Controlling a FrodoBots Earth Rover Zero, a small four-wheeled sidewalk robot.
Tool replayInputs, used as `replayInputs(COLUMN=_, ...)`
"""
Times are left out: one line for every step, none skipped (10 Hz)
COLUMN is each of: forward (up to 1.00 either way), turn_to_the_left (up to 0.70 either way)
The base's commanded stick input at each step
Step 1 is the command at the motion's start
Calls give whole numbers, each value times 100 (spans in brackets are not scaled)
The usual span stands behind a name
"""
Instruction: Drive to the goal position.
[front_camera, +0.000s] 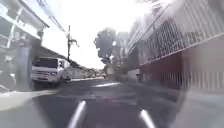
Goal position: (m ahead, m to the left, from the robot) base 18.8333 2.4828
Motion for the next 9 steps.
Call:
replayInputs(forward=85, turn_to_the_left=0)
replayInputs(forward=85, turn_to_the_left=0)
replayInputs(forward=85, turn_to_the_left=0)
replayInputs(forward=85, turn_to_the_left=0)
replayInputs(forward=85, turn_to_the_left=0)
replayInputs(forward=85, turn_to_the_left=0)
replayInputs(forward=85, turn_to_the_left=0)
replayInputs(forward=85, turn_to_the_left=0)
replayInputs(forward=85, turn_to_the_left=0)
